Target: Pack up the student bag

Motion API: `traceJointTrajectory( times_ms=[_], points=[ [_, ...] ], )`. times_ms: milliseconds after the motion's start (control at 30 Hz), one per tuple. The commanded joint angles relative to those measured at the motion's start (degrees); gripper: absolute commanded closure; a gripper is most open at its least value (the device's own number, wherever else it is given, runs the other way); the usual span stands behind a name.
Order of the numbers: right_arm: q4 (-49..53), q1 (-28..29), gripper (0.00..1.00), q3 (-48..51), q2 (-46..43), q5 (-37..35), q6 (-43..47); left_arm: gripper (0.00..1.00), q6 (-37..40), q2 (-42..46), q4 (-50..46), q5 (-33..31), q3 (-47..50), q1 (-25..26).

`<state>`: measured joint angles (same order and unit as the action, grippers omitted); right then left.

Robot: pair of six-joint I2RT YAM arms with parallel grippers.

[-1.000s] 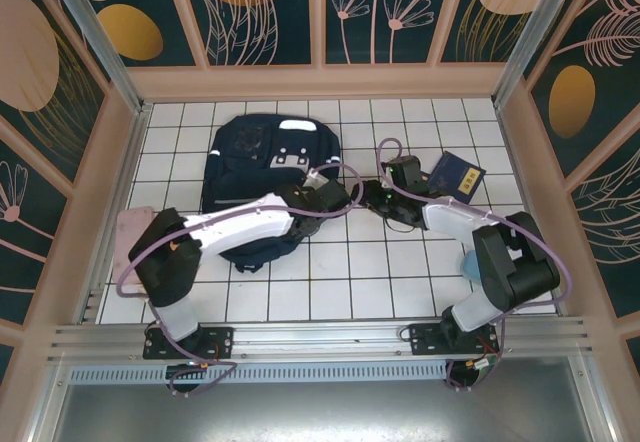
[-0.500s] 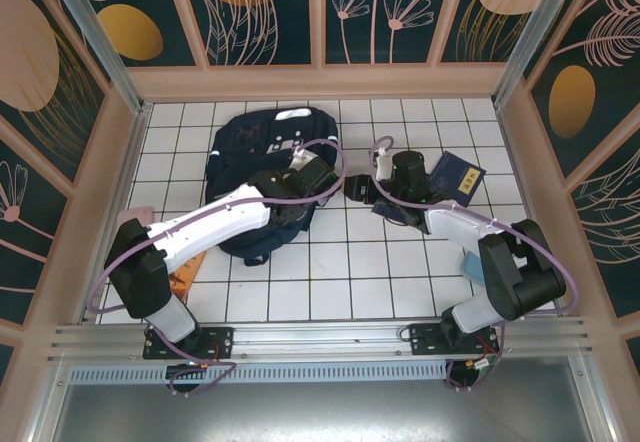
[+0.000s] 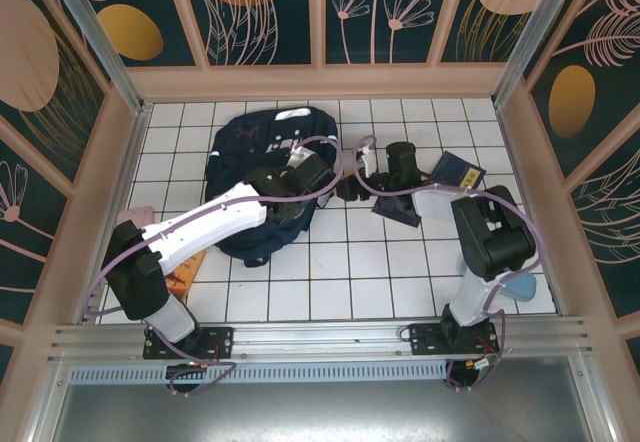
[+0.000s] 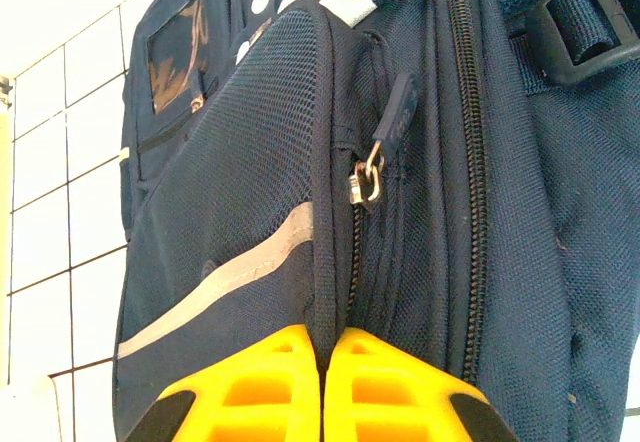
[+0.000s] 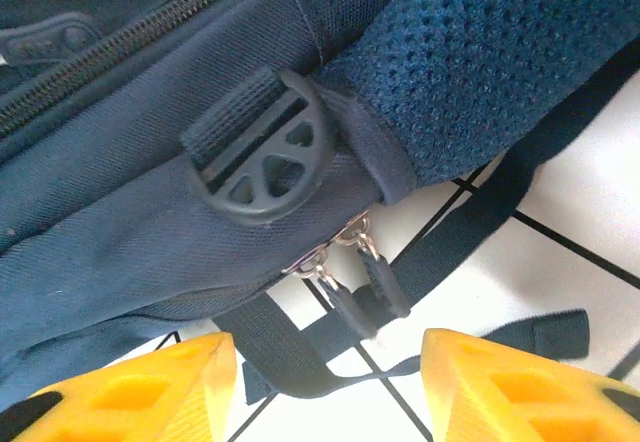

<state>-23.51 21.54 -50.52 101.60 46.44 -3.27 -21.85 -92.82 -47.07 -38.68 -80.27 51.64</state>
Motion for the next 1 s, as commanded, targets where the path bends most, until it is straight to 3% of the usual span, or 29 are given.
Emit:
traceJointTrajectory(
  times_ms=[0, 133, 267, 467, 633, 800, 967],
  points=[
    [1.15, -1.13, 0.46, -4.26, 3.3, 8.66, 5.0, 1.0, -0.04, 3.17, 0.56, -5.78, -3.61, -0.45],
    [3.87, -1.5, 0.48, -7.16, 6.35, 13.88, 7.57, 1.0, -0.48, 3.01, 0.18, -6.39, -4.76, -0.62],
    [3.41, -2.09, 0.58, -7.32, 6.94, 14.15, 7.76, 1.0, -0.64, 2.8, -0.3, -6.94, -5.28, -0.73],
    [3.97, -2.41, 0.63, -9.37, 7.74, 14.24, 7.38, 1.0, -0.59, 3.07, -0.66, -6.7, -5.48, -0.83],
    [3.57, -2.4, 0.63, -9.74, 7.92, 14.12, 6.74, 1.0, -0.66, 3.17, -0.46, -6.07, -5.55, -0.84],
    [3.3, -2.47, 0.56, -10.54, 8.72, 12.94, 6.06, 1.0, -0.8, 3.19, -0.48, -5.96, -5.49, -0.82],
    [5.66, -1.7, 0.65, -11.91, 9.95, 14.08, 7.31, 1.0, -0.86, 3.23, -0.48, -5.88, -5.57, -0.85]
  ],
)
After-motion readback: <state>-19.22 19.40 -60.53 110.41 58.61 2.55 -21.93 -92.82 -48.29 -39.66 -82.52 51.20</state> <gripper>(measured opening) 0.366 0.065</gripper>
